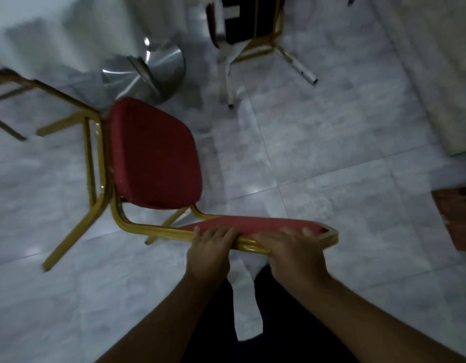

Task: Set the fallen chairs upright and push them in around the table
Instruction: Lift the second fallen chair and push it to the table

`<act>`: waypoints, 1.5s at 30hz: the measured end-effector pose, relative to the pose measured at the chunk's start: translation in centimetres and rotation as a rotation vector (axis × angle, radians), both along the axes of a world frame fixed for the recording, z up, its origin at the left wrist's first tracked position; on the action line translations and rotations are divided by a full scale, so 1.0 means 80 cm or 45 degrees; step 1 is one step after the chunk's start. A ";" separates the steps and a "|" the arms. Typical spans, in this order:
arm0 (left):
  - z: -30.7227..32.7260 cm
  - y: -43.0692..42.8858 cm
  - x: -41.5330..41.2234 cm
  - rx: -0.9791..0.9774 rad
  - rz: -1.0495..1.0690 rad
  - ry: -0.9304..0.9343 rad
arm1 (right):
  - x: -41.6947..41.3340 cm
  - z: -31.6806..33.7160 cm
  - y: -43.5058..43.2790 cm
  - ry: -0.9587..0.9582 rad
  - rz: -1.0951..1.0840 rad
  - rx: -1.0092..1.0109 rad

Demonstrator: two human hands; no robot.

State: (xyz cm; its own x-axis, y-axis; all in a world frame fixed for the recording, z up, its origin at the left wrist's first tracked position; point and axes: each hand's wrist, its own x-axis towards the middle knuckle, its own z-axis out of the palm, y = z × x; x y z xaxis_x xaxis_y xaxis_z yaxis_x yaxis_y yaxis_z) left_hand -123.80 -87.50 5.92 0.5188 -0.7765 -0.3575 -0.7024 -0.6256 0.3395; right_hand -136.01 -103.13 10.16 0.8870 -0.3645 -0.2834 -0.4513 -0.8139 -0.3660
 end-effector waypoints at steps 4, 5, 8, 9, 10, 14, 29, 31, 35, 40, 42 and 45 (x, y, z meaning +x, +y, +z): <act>0.071 0.064 -0.006 -0.207 0.160 0.020 | 0.015 0.081 0.065 -0.177 0.071 -0.021; 0.086 0.078 -0.007 -0.267 0.174 0.018 | 0.020 0.094 0.082 -0.185 0.113 -0.002; 0.116 0.131 -0.003 -0.441 0.161 -0.031 | 0.042 0.127 0.139 -0.165 0.239 0.005; 0.120 0.153 0.003 -0.484 0.163 -0.029 | 0.050 0.136 0.159 -0.173 0.248 0.013; 0.122 0.176 0.010 -0.507 0.172 -0.025 | 0.057 0.145 0.181 -0.184 0.248 0.024; 0.138 0.265 0.040 -0.559 0.212 -0.006 | 0.078 0.170 0.265 -0.292 0.325 -0.010; 0.231 0.377 0.088 -0.344 0.017 -0.138 | 0.039 0.168 0.329 0.046 0.223 0.163; 0.252 0.367 0.066 -0.279 -0.098 -0.222 | 0.054 0.171 0.344 0.008 0.254 0.145; 0.268 0.392 0.066 -0.238 -0.026 -0.325 | 0.085 0.193 0.377 -0.209 0.369 0.159; 0.288 0.439 0.091 -0.263 0.064 -0.372 | 0.077 0.182 0.366 -0.252 0.421 0.192; 0.293 0.449 0.092 -0.276 0.119 -0.449 | 0.065 0.164 0.357 -0.245 0.381 0.252; 0.288 0.447 0.080 -0.239 0.160 -0.536 | 0.071 0.158 0.358 -0.205 0.250 0.420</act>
State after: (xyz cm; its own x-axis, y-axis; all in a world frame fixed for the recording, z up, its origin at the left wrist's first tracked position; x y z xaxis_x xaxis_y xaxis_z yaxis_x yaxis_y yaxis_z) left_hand -117.43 -51.71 28.93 0.6823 -0.7297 0.0440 -0.7261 -0.6695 0.1568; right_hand -130.33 -74.45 22.84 0.9733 -0.0967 -0.2083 -0.2146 -0.7063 -0.6746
